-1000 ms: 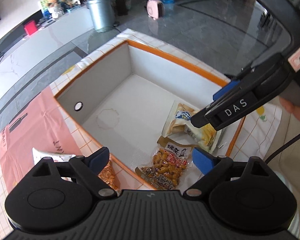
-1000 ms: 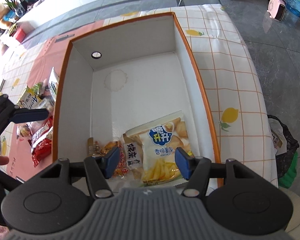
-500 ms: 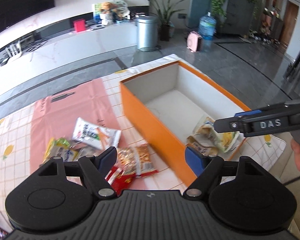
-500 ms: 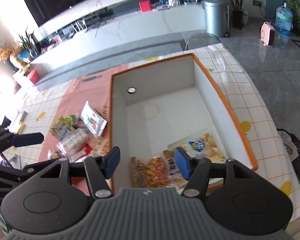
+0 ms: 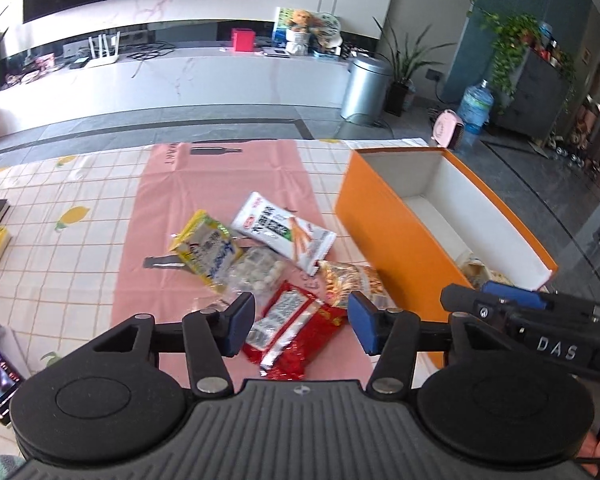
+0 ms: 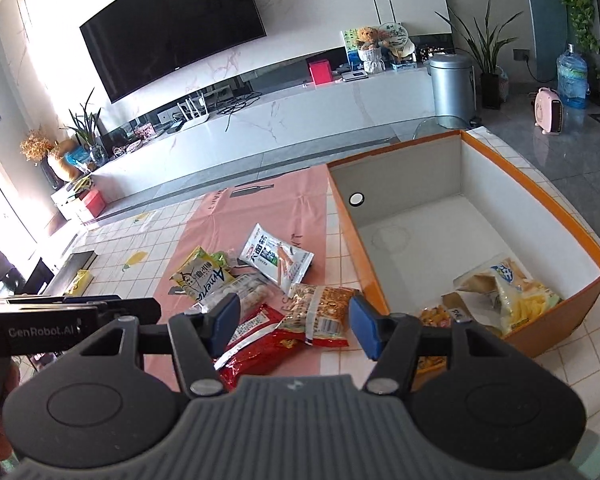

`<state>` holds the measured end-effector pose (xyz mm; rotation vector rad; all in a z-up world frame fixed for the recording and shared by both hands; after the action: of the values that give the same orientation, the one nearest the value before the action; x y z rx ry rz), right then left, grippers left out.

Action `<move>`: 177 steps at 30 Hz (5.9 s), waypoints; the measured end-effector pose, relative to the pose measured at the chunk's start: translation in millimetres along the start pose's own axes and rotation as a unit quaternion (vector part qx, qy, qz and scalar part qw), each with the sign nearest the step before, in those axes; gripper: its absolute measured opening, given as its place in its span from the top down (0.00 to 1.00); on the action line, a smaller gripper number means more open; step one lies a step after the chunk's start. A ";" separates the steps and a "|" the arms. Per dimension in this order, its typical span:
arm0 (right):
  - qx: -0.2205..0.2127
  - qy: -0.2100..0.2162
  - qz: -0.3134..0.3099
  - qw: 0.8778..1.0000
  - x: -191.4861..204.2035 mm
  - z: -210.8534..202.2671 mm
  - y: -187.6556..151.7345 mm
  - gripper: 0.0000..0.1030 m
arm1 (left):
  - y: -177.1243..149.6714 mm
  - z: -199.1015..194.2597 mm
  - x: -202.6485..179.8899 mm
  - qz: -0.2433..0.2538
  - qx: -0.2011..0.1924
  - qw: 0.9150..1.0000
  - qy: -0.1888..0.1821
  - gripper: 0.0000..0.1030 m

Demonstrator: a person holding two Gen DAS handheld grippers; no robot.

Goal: Organize snacks
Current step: 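Withdraw both grippers from the box back over the snack pile, then lower the right gripper onto the stick-snack bag with red label, then close the right gripper on the stick-snack bag while the left gripper grasps the red sausage pack, then carry the stick-snack bag and red sausage pack with both grippers over the orange box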

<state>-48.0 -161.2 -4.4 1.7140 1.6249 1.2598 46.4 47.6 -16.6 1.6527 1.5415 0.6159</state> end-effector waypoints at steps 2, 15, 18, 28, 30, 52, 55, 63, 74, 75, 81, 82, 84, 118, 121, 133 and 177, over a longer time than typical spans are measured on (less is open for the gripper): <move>0.004 -0.004 -0.001 1.000 7.2 6.4 -7.0 0.43 | -1.7 -1.3 13.2 -0.002 0.003 1.000 0.000 0.39; 0.059 -0.031 -0.043 0.997 26.4 67.1 -47.4 0.47 | -32.2 42.8 35.5 -0.004 0.051 0.998 -0.032 0.27; 0.063 -0.038 -0.078 0.994 24.6 82.6 -45.3 0.51 | -34.1 54.2 32.0 0.022 0.051 0.997 -0.057 0.26; 0.071 -0.039 -0.093 0.992 18.2 122.7 -43.1 0.52 | -44.8 88.6 24.0 0.108 0.074 0.987 -0.098 0.26; 0.072 -0.041 -0.089 0.993 17.2 127.7 -42.6 0.52 | -48.3 92.8 22.7 0.120 0.076 0.985 -0.101 0.25; 0.104 -0.067 -0.087 0.989 1.3 124.3 -57.7 1.00 | -65.5 118.0 8.2 0.154 0.092 0.977 -0.116 0.16; 0.103 -0.072 -0.088 0.988 1.2 114.4 -58.5 1.00 | -69.7 123.1 3.3 0.168 0.095 0.975 -0.110 0.13; 0.110 -0.062 -0.086 0.988 2.9 95.5 -66.2 1.00 | -74.2 133.6 -2.5 0.180 0.100 0.974 -0.096 0.10; 0.117 -0.029 -0.088 0.989 10.5 87.5 -71.2 0.96 | -71.6 118.8 14.6 0.113 0.121 0.984 -0.062 0.24; 0.113 -0.023 -0.091 0.989 11.7 86.5 -70.2 0.95 | -72.0 116.8 16.8 0.108 0.122 0.985 -0.057 0.24; 0.065 -0.008 -0.131 0.989 16.4 83.6 -57.0 0.65 | -74.1 108.0 25.3 0.099 0.120 0.986 -0.055 0.22; 0.059 -0.009 -0.138 0.989 16.3 85.6 -55.7 0.65 | -73.7 108.3 24.9 0.101 0.115 0.987 -0.055 0.20; 0.060 -0.006 -0.147 0.987 14.2 93.8 -54.7 0.65 | -73.3 107.8 24.0 0.108 0.107 0.986 -0.063 0.19; 0.105 0.007 -0.146 0.984 3.6 131.3 -77.1 0.56 | -89.1 121.8 6.5 0.151 0.107 0.981 -0.051 0.16; 0.101 0.008 -0.144 0.984 5.6 126.8 -72.9 0.59 | -87.0 119.8 9.0 0.132 0.107 0.984 -0.047 0.19; 0.047 0.001 -0.148 0.988 16.3 85.8 -25.7 0.60 | -56.8 88.8 12.3 0.048 0.054 0.997 -0.034 0.21; 0.141 -0.085 0.101 0.981 -201.7 107.7 76.7 0.60 | 33.4 201.1 -194.6 0.369 0.103 0.909 -0.163 0.21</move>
<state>106.7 -339.9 -52.2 2.1422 1.6224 0.9703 195.9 -183.9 -76.0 2.3795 0.7245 0.5187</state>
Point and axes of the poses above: each gripper's, at about its wrist camera, not at the fingertips, and z roughly the way its jaws point, x to its left, y to its top, the point moved 2 cm from there along z, roughly the way its jaws point, and after that the axes turned 11 degrees about -x, right-handed, at the moved point
